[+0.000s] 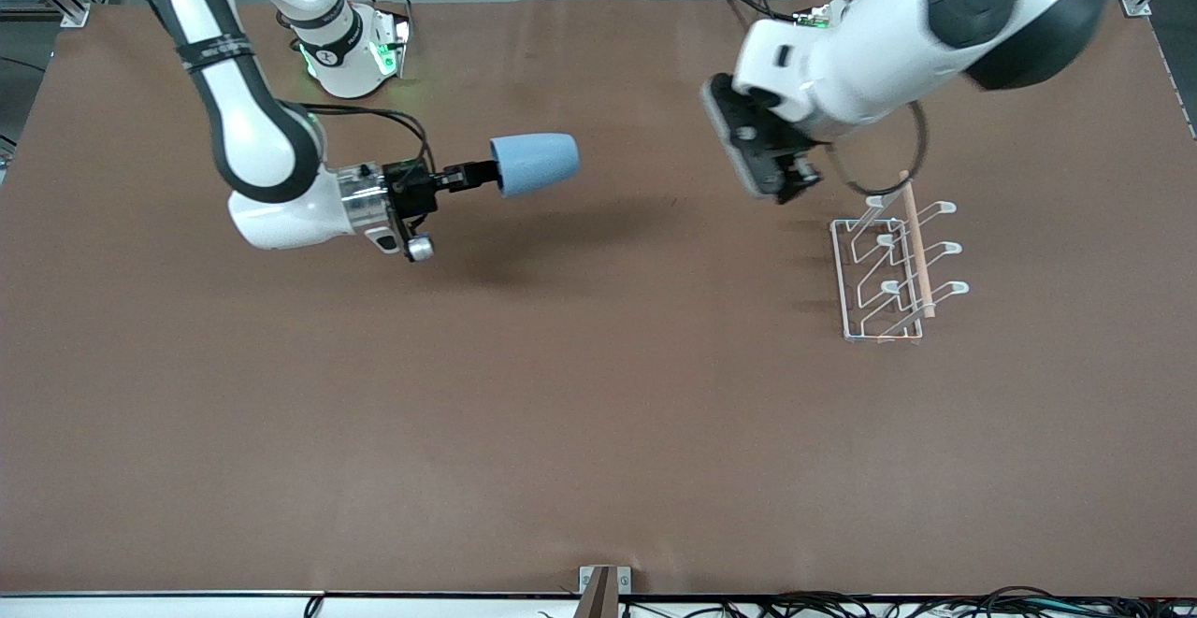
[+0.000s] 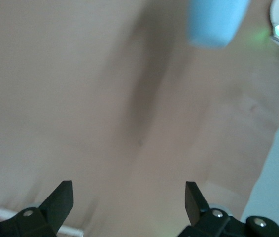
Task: Hang cup on cup holder
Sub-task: 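Grasp the blue cup's base with the left gripper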
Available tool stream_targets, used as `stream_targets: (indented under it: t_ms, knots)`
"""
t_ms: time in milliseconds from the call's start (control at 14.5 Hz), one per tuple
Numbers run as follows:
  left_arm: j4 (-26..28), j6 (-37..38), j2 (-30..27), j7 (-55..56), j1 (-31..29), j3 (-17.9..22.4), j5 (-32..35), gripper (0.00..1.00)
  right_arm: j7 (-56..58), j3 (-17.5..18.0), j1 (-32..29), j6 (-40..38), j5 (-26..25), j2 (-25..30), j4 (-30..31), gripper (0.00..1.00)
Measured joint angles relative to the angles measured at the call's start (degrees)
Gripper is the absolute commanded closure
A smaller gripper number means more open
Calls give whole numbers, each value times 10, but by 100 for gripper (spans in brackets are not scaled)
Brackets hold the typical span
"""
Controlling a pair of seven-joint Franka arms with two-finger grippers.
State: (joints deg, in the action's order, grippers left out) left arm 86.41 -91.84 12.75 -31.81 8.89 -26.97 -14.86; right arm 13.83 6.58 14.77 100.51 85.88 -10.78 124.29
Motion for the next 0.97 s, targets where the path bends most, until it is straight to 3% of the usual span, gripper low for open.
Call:
stream_targets:
  t_ms: [345,966]
  knots:
    - [-35,-30,60,0,31,-39,-27,0,0,0,41,29,11,-3,0,100]
    - [-36,-115,108,-1,77,-44,-27,0,0,-3,40,29,12,-3,0,99]
